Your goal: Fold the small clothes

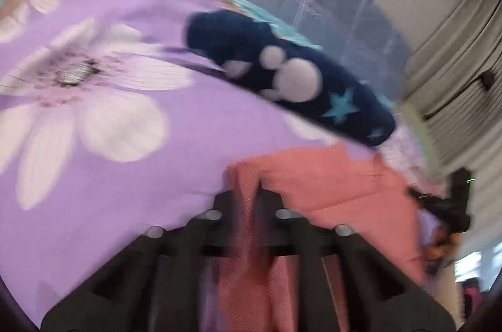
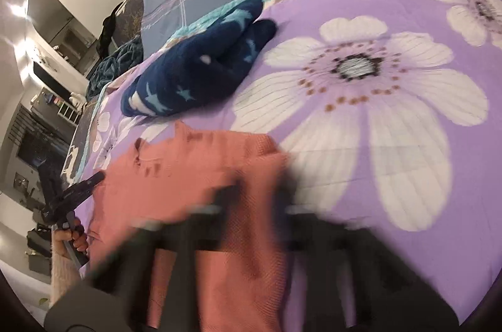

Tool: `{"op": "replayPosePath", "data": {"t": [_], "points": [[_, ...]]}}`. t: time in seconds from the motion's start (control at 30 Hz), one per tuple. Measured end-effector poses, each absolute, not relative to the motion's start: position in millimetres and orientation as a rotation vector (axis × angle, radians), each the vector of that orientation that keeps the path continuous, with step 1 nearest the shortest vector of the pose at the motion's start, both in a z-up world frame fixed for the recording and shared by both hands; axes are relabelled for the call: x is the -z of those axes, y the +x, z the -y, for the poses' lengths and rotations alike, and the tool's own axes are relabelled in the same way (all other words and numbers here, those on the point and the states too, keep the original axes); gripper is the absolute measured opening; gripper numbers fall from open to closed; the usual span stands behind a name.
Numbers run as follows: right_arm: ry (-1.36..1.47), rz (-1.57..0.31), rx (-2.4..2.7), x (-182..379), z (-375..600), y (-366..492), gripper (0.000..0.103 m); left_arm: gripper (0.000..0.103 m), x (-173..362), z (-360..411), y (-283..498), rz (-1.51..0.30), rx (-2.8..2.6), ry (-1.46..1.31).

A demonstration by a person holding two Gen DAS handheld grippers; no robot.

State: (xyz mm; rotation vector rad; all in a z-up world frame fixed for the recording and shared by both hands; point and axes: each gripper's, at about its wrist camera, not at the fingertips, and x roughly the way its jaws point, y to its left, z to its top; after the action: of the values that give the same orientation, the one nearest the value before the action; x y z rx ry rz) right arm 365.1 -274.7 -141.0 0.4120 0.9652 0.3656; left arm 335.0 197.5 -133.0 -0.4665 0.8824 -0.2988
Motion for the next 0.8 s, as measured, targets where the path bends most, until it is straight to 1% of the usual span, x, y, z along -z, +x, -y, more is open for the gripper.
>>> {"op": "replayPosePath", "data": {"t": [0.1, 0.13, 0.17, 0.2, 0.23, 0.27, 0.3, 0.33, 0.37, 0.47, 0.5, 0.53, 0.57, 0.63, 0.67, 0.7, 0.8], "points": [[0.394, -0.820, -0.391, 118.6, 277.0, 347.8, 0.008, 0.005, 116.5, -183.8, 328.7, -0.811, 0.255, -0.324], [0.375, -0.810, -0.373, 118.6, 277.4, 348.3, 0.008, 0.005, 118.6, -176.6, 330.2, -0.815, 0.202, -0.236], [0.353, -0.820, -0.350, 122.1, 276.2, 351.1, 0.010, 0.006, 123.7, -173.0, 334.3, -0.832, 0.173, -0.185], [0.316, -0.850, -0.309, 129.7, 273.2, 355.9, 0.016, 0.010, 128.9, -171.0, 338.2, -0.851, 0.151, -0.152], [0.269, -0.912, -0.249, 144.3, 269.9, 362.3, 0.016, 0.011, 132.8, -168.0, 339.5, -0.869, 0.147, -0.138], [0.277, -0.909, -0.248, 146.7, 270.2, 361.3, 0.016, 0.012, 129.7, -168.3, 336.5, -0.858, 0.147, -0.137], [0.296, -0.894, -0.245, 145.0, 273.0, 356.9, 0.022, 0.021, 121.5, -170.2, 328.5, -0.835, 0.143, -0.141], [0.322, -0.877, -0.237, 137.8, 277.1, 348.2, 0.026, 0.036, 113.9, -171.1, 319.4, -0.817, 0.141, -0.142], [0.335, -0.852, -0.230, 130.1, 280.9, 337.2, 0.027, 0.043, 105.0, -173.3, 307.3, -0.802, 0.145, -0.136], [0.295, -0.813, -0.274, 108.6, 281.1, 287.8, 0.027, 0.056, 86.6, -165.9, 265.0, -0.763, 0.218, -0.062], [0.281, -0.807, -0.295, 105.4, 279.2, 275.7, 0.027, 0.064, 86.9, -156.8, 244.1, -0.767, 0.228, 0.002], [0.243, -0.804, -0.328, 104.5, 274.5, 253.6, 0.027, 0.068, 93.1, -148.8, 233.3, -0.792, 0.215, 0.057], [0.199, -0.828, -0.328, 110.0, 267.7, 240.2, 0.026, 0.068, 102.8, -142.7, 224.0, -0.838, 0.191, 0.110], [0.048, -0.970, -0.241, 141.2, 251.1, 224.5, 0.024, 0.069, 132.6, -135.5, 203.3, -0.952, 0.140, 0.171], [0.017, -0.973, -0.219, 151.9, 250.7, 215.4, 0.024, 0.069, 133.7, -138.1, 189.4, -0.909, 0.131, 0.149], [0.024, -0.935, -0.210, 152.3, 252.4, 205.1, 0.023, 0.069, 132.0, -142.0, 177.5, -0.904, 0.147, 0.108], [0.185, -0.906, -0.245, 137.3, 274.6, 163.5, 0.025, 0.068, 124.1, -154.8, 138.2, -0.934, 0.229, -0.018]]}}
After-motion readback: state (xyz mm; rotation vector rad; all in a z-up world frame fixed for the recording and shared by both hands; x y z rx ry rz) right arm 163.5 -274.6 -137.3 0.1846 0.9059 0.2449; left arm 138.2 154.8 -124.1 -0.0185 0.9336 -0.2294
